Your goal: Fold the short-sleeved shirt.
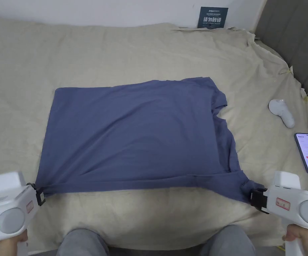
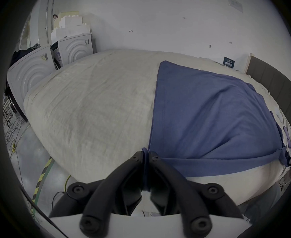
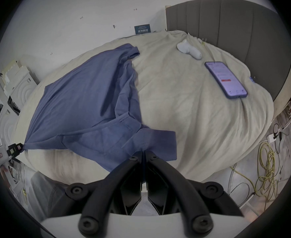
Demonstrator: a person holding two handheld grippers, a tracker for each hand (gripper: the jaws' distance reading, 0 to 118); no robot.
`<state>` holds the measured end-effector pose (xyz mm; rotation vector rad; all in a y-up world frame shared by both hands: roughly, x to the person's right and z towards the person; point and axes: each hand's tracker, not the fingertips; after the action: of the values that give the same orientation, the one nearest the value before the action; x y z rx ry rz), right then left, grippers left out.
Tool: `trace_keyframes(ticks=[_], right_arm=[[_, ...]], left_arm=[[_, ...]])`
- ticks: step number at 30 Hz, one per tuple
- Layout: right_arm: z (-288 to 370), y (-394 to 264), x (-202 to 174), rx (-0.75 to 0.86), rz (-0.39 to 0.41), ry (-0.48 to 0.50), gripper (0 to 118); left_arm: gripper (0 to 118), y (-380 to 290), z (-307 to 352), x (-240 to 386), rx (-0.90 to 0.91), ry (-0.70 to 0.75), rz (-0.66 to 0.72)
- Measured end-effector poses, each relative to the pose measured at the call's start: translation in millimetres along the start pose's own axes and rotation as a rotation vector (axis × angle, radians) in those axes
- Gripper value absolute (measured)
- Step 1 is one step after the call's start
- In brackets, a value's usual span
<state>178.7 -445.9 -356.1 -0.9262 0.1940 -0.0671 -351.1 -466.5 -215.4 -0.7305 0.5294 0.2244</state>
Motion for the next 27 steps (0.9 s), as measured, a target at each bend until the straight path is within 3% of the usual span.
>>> trace_keyframes(ticks=[1,2,3,4,5,6,12,16,19,21,23,25,27], right_arm=[[-0.5,-1.0,0.9,0.007,-0.004,0.005,5],[1.1,0.0,1.8,0.009,-0.012,0.009,15],[3.7,1.9,4.4,-0.001,-0.022,0.016,37],[6.6,3.6,7.0,-0.008,-0.028,0.028,76],[10.4,5.2,9.4,-0.009,-0.029,0.029,99],[16.6,7.5,10.1,-0.007,-0.026,0.021,103],[71.0,35.9,13.0,0.141,0.002,0.018,103],[108.0,54.9,2.3,0.298,0.035,0.021,103],[127.7,60.7,-9.6,0.401,0.098,0.022,104],[135.2,57.0,-20.8,0.492,0.144,-0.029,104],[139.2,51.8,-30.1,0.549,0.181,-0.038,104],[139.8,43.9,-36.0,0.583,0.156,-0.017,101],[140.6,35.6,-39.2,0.614,0.120,0.043,86]], left_arm=[[22,0.1,1.3,-0.5,-0.002,0.010,0.010],[35,0.2,3.9,-2.2,-0.005,0.003,0.017],[54,0.7,6.5,-5.3,-0.006,0.010,0.028],[84,2.1,8.7,-10.4,-0.006,0.010,0.036],[101,4.4,10.8,-15.1,-0.013,0.009,0.047],[109,9.5,12.1,-19.9,-0.035,0.009,0.068],[110,51.4,36.5,-40.2,-0.024,-0.112,0.165],[111,81.9,63.3,-30.9,0.093,-0.213,0.182],[111,93.3,80.3,-14.2,0.207,-0.191,0.153],[110,94.3,89.2,-5.0,0.307,-0.147,0.144],[107,92.2,95.3,5.8,0.379,-0.118,0.112],[97,87.1,102.9,14.1,0.427,-0.107,0.057],[85,79.9,109.4,22.9,0.478,-0.100,0.001]])
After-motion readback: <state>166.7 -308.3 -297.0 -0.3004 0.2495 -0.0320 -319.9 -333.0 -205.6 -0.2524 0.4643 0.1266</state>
